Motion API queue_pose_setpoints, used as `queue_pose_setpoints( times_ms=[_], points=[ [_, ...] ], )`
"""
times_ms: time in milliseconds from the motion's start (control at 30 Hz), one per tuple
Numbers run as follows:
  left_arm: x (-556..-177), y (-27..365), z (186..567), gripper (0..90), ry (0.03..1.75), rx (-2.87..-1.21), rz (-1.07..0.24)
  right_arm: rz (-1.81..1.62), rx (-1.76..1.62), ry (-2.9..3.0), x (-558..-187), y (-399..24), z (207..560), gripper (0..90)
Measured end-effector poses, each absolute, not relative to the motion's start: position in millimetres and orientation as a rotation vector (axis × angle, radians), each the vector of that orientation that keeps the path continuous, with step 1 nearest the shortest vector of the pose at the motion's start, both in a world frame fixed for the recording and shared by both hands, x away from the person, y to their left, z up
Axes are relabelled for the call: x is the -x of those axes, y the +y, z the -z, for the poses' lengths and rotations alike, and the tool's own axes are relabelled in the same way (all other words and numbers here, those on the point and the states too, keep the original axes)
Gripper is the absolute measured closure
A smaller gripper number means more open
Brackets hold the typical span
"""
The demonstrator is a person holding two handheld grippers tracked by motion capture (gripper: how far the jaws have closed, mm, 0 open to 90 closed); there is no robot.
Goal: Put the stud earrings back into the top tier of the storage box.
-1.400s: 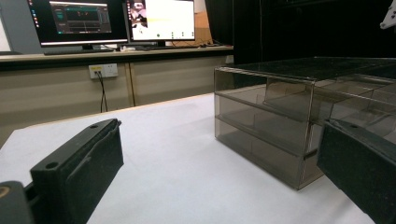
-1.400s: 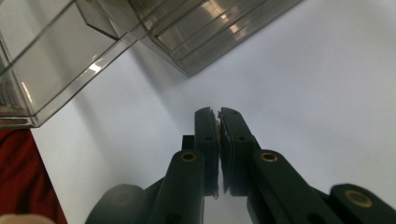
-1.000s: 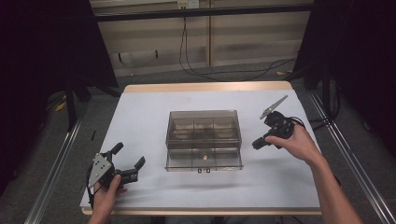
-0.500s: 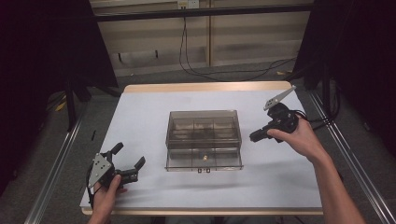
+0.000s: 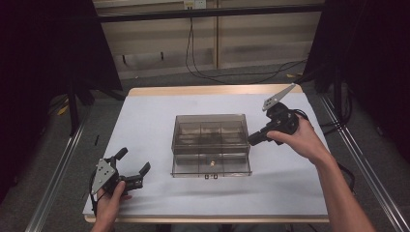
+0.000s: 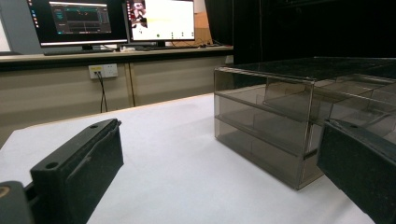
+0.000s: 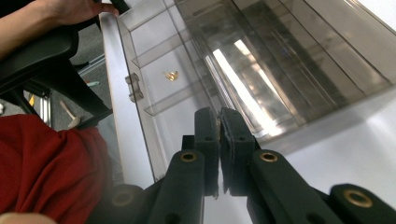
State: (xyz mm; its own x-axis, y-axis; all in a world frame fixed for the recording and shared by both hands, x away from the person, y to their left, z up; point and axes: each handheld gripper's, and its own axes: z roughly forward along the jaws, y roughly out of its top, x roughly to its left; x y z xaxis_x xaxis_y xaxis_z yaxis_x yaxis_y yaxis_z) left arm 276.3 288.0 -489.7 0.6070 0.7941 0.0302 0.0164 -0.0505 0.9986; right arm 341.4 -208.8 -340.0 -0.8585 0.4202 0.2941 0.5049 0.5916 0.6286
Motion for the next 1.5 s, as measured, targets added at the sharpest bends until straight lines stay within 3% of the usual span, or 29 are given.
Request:
queue_pose_setpoints(
  times_ms=[1100, 1500],
  points=[
    [-276.2, 288.7, 489.6, 0.7, 0.712, -1.508, -0.73, 0.767, 0.52, -2.777, -347.3, -93.5, 337.6, 86.8],
    [-276.2, 288.7, 489.6, 0.7, 0.711, -1.509, -0.729, 0.455, 0.539, -2.803, -354.0, -64.2, 363.0, 86.6]
  ],
)
